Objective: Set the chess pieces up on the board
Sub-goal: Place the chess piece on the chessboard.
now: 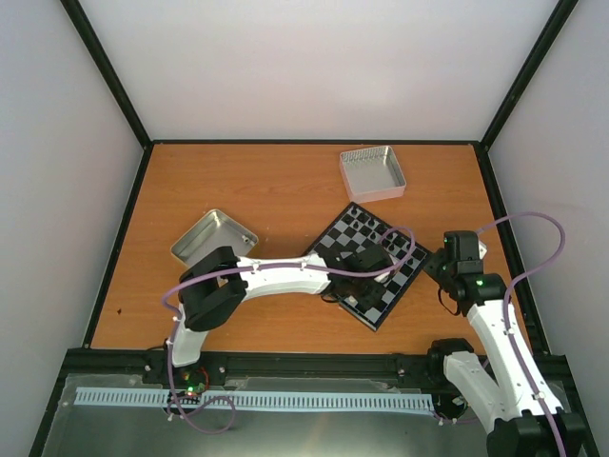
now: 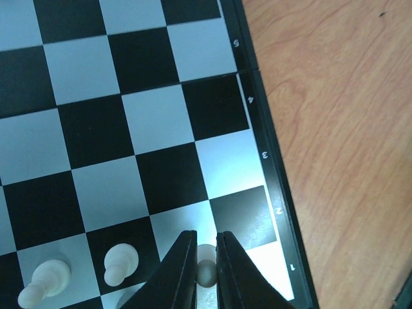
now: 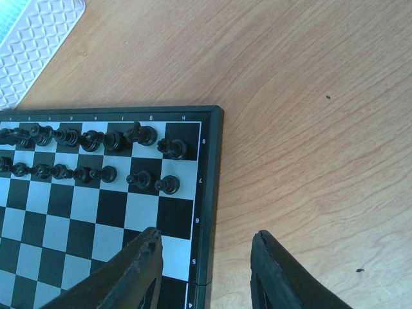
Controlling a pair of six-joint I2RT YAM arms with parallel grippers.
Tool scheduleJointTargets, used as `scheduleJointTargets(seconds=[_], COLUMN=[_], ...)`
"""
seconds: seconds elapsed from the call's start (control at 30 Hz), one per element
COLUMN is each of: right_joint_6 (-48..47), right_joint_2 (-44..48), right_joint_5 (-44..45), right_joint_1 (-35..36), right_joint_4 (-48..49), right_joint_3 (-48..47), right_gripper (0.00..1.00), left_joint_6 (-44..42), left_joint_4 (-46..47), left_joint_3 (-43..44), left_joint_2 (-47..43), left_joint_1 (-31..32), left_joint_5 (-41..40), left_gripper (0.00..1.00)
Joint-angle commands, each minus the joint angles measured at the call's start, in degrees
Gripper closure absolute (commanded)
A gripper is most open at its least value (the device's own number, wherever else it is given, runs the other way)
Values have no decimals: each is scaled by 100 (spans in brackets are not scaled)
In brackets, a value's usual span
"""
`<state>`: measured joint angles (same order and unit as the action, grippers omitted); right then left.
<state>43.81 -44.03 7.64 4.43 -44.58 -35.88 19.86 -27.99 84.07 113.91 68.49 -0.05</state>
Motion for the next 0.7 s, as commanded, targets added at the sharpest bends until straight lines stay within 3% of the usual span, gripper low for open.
scheduleJointTargets(seconds=[0.0,0.23,0.43,0.67], right_joint_6=[-120,-188,-192,-217], right_joint_2=[-80,-107,-80,15], right_joint_5=[-25,-39,-61,-32], right_joint_1=[-73,-72,-73,-73], right_joint_4=[132,150,136,108], right_joint_3=[82,73,81,65], right_gripper=[61,61,61,61], left_joint_6=[-196,-216,-297,-294], left_joint_4=[-133,-184,-227,-300], left_joint_3=[285,411,435,453], left_joint_2=[192,354,352,399], left_joint_1=[69,79,77,80], left_joint_5=[-129,-300,-264,-280], left_gripper=[90,89,78,78])
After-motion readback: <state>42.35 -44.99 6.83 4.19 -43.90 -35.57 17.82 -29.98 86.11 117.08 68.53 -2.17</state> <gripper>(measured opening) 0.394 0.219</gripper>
